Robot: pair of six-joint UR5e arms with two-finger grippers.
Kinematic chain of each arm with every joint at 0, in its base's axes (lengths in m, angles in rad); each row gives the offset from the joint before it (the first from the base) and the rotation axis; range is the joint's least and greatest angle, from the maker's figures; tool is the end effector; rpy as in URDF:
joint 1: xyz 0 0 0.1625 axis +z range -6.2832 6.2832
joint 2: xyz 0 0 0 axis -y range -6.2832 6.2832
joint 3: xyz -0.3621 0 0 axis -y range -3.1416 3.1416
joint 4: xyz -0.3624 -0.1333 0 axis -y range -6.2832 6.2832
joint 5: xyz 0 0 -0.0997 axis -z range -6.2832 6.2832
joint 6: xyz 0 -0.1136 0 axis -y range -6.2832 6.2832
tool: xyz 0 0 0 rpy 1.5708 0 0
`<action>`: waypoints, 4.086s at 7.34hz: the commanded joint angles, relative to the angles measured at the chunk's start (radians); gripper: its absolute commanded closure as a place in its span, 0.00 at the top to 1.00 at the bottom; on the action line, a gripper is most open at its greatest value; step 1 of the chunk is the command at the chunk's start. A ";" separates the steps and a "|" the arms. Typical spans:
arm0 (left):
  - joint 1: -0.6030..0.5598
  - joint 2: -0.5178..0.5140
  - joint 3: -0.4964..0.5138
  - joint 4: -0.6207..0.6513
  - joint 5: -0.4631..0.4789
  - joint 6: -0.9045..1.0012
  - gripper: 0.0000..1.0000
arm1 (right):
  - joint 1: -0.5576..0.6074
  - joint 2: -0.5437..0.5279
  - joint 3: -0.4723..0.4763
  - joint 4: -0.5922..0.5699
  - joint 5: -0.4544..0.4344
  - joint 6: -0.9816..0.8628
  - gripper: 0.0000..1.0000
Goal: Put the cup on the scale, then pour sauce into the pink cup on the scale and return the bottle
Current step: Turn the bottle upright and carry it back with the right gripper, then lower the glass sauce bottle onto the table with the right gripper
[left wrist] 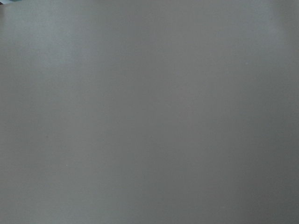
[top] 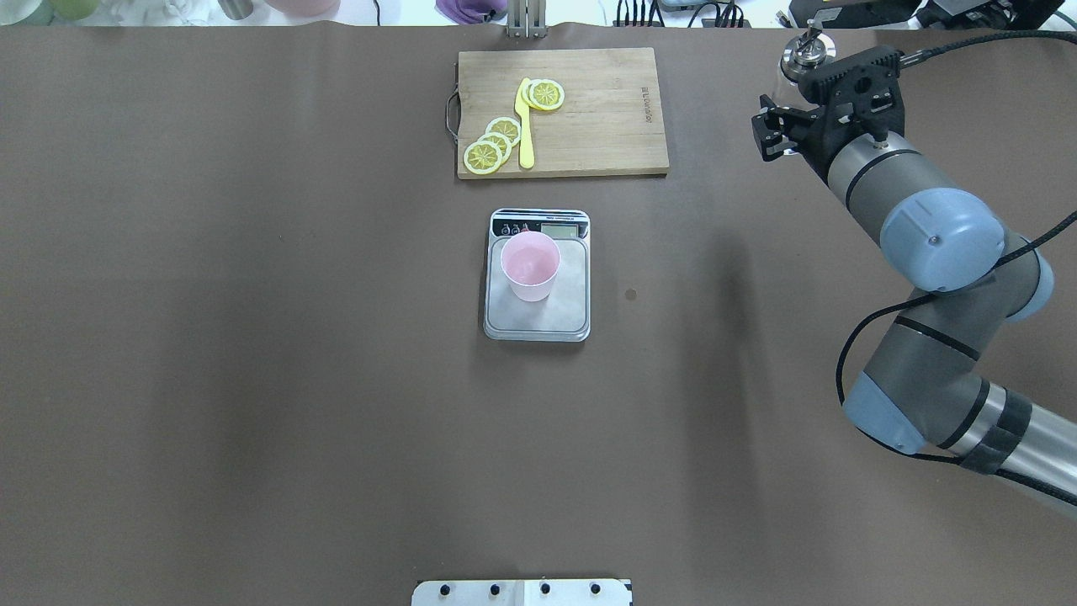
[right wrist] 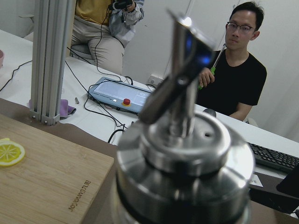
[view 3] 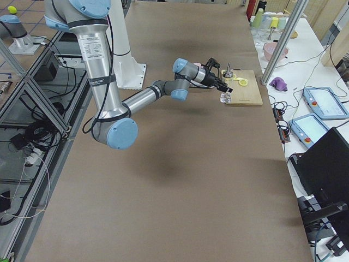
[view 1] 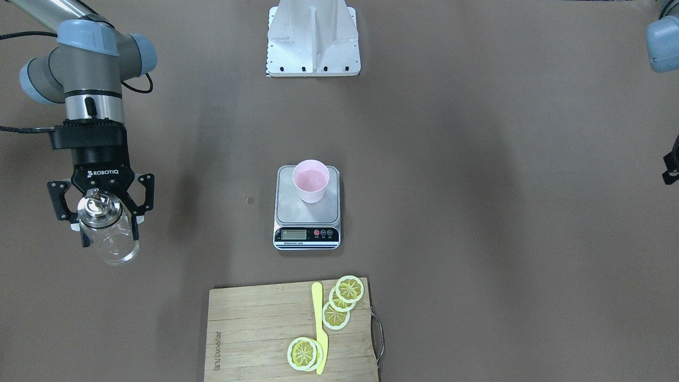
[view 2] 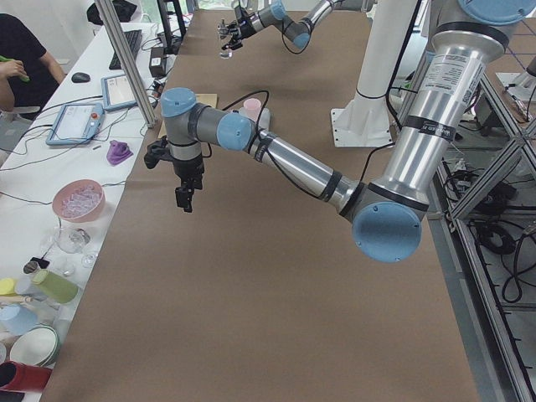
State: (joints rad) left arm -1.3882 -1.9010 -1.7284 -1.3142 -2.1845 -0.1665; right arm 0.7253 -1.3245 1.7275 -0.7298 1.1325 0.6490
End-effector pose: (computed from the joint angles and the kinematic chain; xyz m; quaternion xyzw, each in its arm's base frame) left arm 0.0342 -0.5589 0.4027 0.0562 0.3146 0.0425 0.9466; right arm -0.2920 -0.5014 0.3101 0.5373 -0.2569 0.0482 0.8019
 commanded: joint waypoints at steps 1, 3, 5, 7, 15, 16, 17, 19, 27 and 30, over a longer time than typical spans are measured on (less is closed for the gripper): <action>-0.020 0.002 0.015 0.000 0.002 0.009 0.99 | 0.011 -0.045 -0.159 0.271 0.012 0.066 0.00; -0.019 -0.006 0.018 -0.002 0.008 0.005 0.99 | 0.020 -0.055 -0.197 0.325 0.010 0.223 0.00; -0.019 -0.006 0.015 -0.005 0.008 0.012 0.99 | 0.019 -0.079 -0.203 0.340 0.012 0.233 0.00; -0.017 0.003 0.019 -0.007 0.014 0.009 0.99 | 0.019 -0.103 -0.218 0.342 0.029 0.268 0.00; -0.017 0.003 0.035 -0.005 0.012 -0.001 0.99 | 0.017 -0.114 -0.220 0.268 0.118 0.267 0.00; -0.017 0.005 0.035 -0.004 0.012 -0.001 0.99 | 0.013 -0.111 -0.227 0.265 0.118 0.259 0.00; -0.017 0.005 0.036 -0.003 0.012 -0.001 0.99 | 0.011 -0.108 -0.249 0.271 0.116 0.259 0.00; -0.015 0.003 0.039 -0.003 0.012 -0.001 0.99 | 0.010 -0.093 -0.269 0.271 0.116 0.259 0.00; -0.015 0.000 0.056 -0.008 0.011 0.002 0.99 | 0.006 -0.067 -0.304 0.276 0.119 0.262 0.18; -0.015 -0.001 0.058 -0.008 0.012 0.002 0.99 | 0.005 -0.067 -0.306 0.274 0.119 0.259 0.45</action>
State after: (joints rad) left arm -1.4036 -1.9010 -1.6714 -1.3223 -2.1734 -0.1642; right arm 0.7312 -1.3911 1.4228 -0.4551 1.2517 0.9089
